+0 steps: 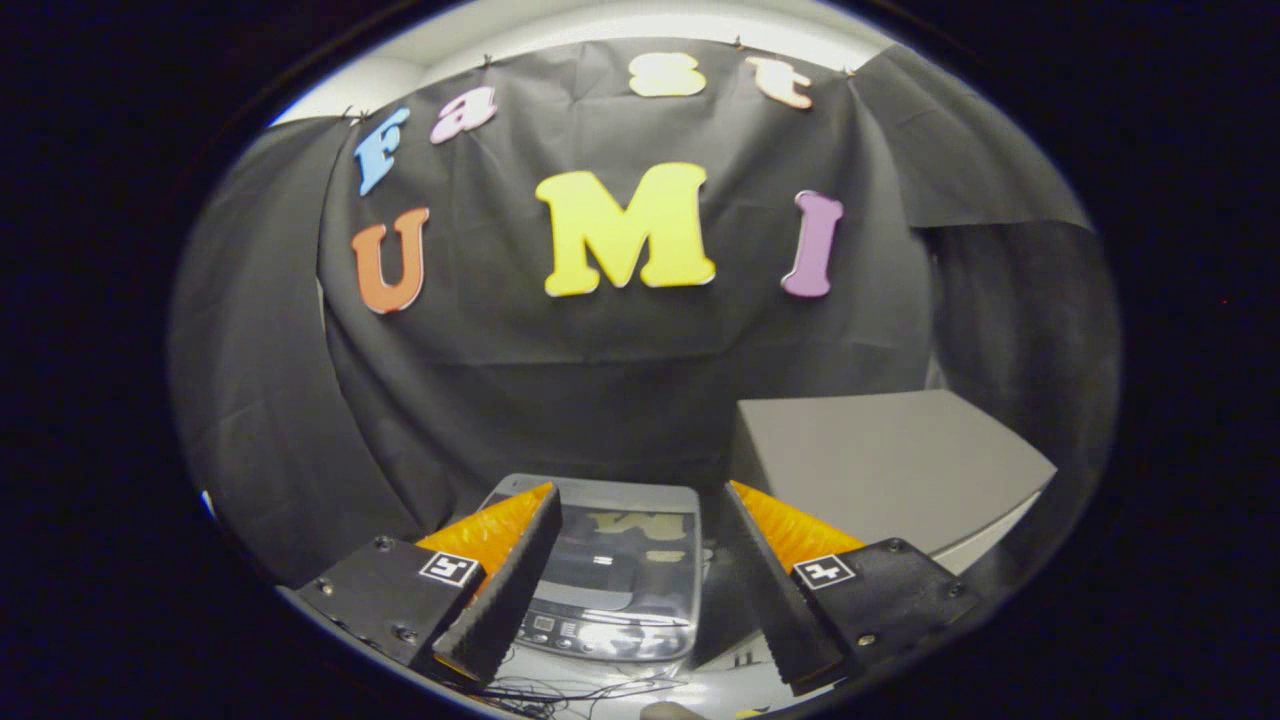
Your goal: Put the clothes into the washing machine and then close the washing machine lid.
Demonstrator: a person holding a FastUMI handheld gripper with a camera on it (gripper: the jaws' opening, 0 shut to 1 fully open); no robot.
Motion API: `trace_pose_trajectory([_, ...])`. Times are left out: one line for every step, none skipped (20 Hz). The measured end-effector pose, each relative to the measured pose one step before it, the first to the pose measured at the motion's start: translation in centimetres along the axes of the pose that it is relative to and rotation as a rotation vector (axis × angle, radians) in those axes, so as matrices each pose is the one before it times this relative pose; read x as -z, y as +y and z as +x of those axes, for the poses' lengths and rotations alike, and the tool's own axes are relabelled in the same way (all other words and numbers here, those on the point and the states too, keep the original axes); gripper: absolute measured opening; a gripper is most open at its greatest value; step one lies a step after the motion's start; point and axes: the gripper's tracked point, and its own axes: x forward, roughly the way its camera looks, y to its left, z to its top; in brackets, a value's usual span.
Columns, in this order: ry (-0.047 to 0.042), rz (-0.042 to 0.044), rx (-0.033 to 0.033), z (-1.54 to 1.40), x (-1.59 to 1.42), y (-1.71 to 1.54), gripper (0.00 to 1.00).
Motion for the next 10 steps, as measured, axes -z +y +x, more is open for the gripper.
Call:
trace_pose_trajectory([-0.01905,-0.00055,0.01126,-1.665,-0.072,-1.584,1.0])
trace_pose_trajectory([-0.0174,0.00054,0.01457,-1.46,-0.139,-1.701,1.0])
trace_pose_trajectory([-0.02038,0.00746,0.01044,-1.408,-0.166,-1.725,1.0])
trace_pose_trajectory([-0.02077,0.00681,0.00473,-1.272,-0.069,-1.47,1.0])
trace_pose_trajectory([-0.01297,0.00799,0.0129,-1.259,-0.034,-1.774,0.99])
trace_pose_trajectory([-0.01114,0.01116,0.01583,-1.233,0.158,-1.789,1.0])
trace_pose_trajectory([-0.00711,0.01251,0.01297,-1.021,0.088,-1.849,1.0])
trace_pose_trajectory([-0.00567,0.01039,0.0154,-1.051,0.394,-1.917,1.0])
trace_pose_trajectory([-0.00526,0.01187,0.01737,-0.979,0.279,-1.98,1.0])
trace_pose_trajectory([0.00207,0.01086,0.01733,-1.013,0.618,-2.073,1.0])
